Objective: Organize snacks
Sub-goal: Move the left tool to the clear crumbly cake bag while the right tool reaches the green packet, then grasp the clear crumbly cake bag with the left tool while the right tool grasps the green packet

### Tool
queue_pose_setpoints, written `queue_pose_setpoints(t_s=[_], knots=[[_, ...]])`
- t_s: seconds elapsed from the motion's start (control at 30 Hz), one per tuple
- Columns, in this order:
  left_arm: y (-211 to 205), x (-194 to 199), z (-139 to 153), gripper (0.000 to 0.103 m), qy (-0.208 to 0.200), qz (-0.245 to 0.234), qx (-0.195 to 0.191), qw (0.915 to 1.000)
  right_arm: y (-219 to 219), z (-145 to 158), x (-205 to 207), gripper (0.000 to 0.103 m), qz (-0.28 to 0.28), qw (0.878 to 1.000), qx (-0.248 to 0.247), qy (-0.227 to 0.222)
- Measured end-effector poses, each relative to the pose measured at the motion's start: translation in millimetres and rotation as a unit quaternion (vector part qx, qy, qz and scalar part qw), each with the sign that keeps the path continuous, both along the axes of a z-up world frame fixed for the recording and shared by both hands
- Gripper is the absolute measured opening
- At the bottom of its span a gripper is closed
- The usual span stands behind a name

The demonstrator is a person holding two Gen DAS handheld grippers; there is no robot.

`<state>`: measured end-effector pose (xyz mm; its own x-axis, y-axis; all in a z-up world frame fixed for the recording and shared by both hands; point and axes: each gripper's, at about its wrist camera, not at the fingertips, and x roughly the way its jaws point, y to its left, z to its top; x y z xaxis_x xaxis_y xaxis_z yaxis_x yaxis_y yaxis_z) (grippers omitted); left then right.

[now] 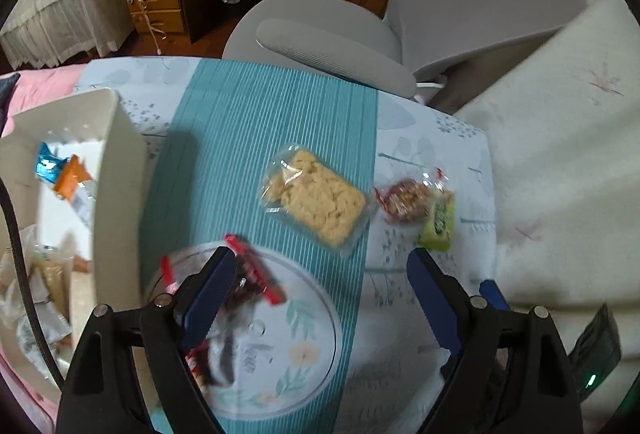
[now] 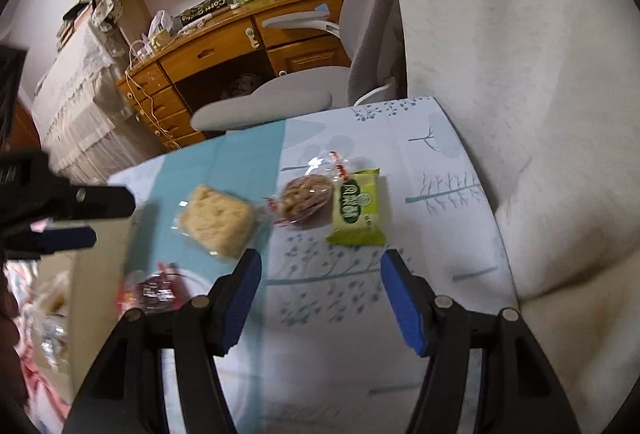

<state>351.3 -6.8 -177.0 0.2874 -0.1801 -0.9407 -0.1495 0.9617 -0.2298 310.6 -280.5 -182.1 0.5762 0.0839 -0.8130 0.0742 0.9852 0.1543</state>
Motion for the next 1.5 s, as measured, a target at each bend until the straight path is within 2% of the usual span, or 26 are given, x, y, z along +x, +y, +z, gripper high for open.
queue_pose_setpoints(t_s=[0.23,0.4,0.63,0.77,0.9,1.1,1.2,1.3,1.33,1.37,1.4,1.5], knots=[[0,33,-50,0.087,0.032,0.051,-0.015,0.9981,1,-36,19,0.063,0.019,0.999,-0.042,-0.015],[2,48,-80,0.087,0.053,0.076,-0.018,0.9956,7,-56,31,0.062,0.027,0.997,-0.07,-0.008],[-1,56,-104,0.087,0.07,0.1,-0.025,0.9923,12,-68,42,0.063,0.03,0.995,-0.096,-0.006],[-3,57,-107,0.087,0.065,0.107,-0.029,0.9917,13,-69,44,0.062,0.031,0.993,-0.11,-0.016],[-9,63,-108,0.087,0.063,0.11,-0.017,0.9918,7,-64,46,0.063,0.017,0.993,-0.113,-0.017],[-19,69,-110,0.085,0.055,0.115,0.008,0.9919,6,-61,54,0.063,0.027,0.99,-0.134,-0.022],[-25,69,-110,0.082,0.053,0.111,0.021,0.9921,6,-66,63,0.063,0.04,0.99,-0.134,-0.012],[-25,66,-107,0.071,0.043,0.102,0.019,0.9937,7,-67,66,0.063,0.049,0.99,-0.133,-0.018],[-23,66,-106,0.067,0.042,0.099,0.015,0.9941,7,-67,67,0.06,0.053,0.989,-0.134,-0.019],[-22,65,-105,0.067,0.043,0.099,0.011,0.9941,7,-67,66,0.051,0.059,0.989,-0.132,-0.02],[-19,63,-104,0.066,0.043,0.099,0.007,0.9941,8,-66,65,0.046,0.064,0.99,-0.128,-0.019],[-14,58,-103,0.065,0.05,0.098,0.004,0.9939,11,-64,64,0.046,0.066,0.989,-0.133,-0.008]])
